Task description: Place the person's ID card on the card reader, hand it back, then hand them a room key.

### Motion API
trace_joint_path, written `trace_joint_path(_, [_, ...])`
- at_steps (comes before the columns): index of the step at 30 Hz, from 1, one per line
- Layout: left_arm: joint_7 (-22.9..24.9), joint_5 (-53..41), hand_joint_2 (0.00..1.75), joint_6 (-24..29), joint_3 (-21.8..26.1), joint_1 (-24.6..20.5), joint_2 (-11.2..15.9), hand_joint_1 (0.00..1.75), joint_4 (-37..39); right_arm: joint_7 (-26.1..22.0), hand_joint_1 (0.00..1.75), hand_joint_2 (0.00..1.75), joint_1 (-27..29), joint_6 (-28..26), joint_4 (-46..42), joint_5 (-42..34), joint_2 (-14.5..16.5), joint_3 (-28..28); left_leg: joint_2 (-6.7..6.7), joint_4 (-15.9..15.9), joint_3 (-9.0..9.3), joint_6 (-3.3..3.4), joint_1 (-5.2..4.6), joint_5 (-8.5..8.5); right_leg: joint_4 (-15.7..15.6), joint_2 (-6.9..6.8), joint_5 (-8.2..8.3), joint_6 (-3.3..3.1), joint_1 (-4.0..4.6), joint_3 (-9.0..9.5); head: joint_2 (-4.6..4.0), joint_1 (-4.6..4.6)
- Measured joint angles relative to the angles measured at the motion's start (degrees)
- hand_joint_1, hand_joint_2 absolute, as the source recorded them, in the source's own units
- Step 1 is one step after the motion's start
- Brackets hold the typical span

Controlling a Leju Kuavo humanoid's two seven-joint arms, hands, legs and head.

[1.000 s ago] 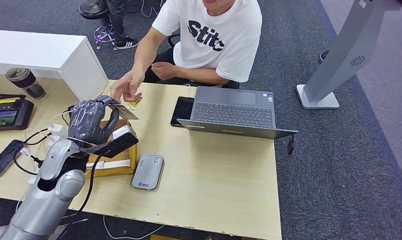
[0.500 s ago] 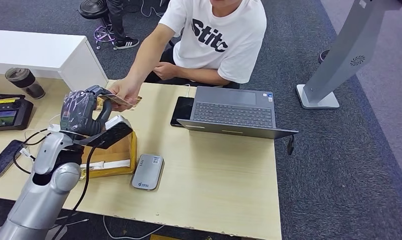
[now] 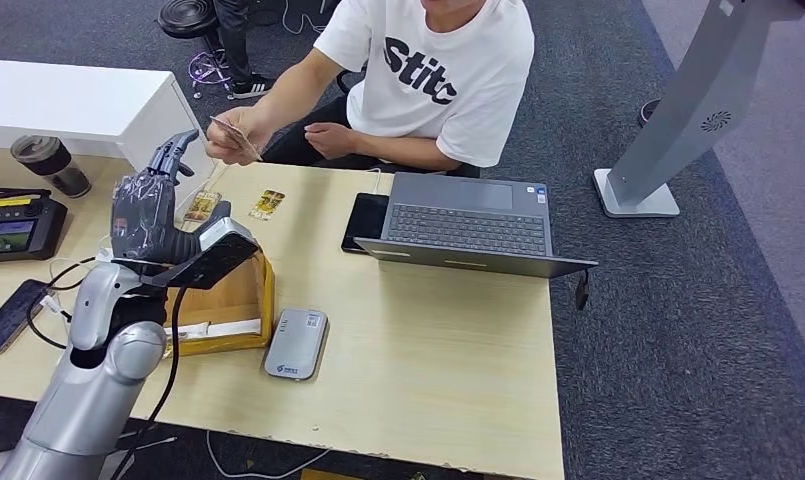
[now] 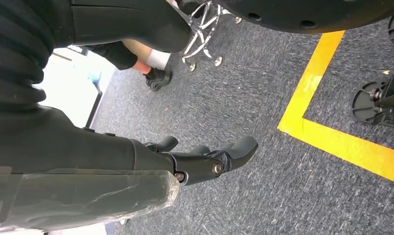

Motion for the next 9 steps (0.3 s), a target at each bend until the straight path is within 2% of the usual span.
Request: trace_joint_path(9, [-0.66,-0.29,1.75,2.53,1.17,2.15,-1.13,0.00,0.00,0.56,0.00,1.75,0.01,0.00,0.00,-0.02,0.20,0.00,0.00,0.00,0.00,0.00,0.00,0.00,0.00,0.01,0.00,0.00,0.00,0.00,0.00,0.00])
